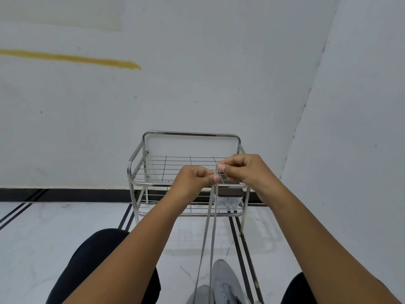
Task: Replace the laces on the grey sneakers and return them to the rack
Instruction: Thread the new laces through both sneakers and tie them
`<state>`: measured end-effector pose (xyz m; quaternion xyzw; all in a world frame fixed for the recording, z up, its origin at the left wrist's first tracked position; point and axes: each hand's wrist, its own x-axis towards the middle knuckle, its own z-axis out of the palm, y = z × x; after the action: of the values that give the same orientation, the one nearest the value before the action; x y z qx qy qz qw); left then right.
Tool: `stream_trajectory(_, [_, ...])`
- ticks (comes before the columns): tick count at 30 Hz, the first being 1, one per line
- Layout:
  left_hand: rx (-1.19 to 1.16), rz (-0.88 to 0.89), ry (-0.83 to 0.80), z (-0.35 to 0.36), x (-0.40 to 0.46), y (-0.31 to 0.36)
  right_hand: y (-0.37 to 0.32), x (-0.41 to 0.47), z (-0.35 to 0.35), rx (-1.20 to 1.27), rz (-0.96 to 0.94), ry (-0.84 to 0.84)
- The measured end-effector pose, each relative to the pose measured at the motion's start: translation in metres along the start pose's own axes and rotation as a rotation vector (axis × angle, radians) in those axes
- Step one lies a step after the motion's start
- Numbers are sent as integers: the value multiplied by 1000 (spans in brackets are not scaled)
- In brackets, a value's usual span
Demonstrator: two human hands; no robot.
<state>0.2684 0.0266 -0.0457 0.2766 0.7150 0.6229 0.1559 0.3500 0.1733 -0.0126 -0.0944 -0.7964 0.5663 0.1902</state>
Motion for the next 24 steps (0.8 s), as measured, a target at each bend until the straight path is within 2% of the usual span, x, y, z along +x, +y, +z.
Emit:
stream_trajectory(8, [-33,19,-23,0,-1,1,2,1,4,-79,-20,3])
stream_trajectory(15, [-13,15,-8,0,-2,2,2,1,6,-47,-36,35])
stream_trajectory(24, [14,12,1,-1,-2,1,5,2,5,-40,-28,-1])
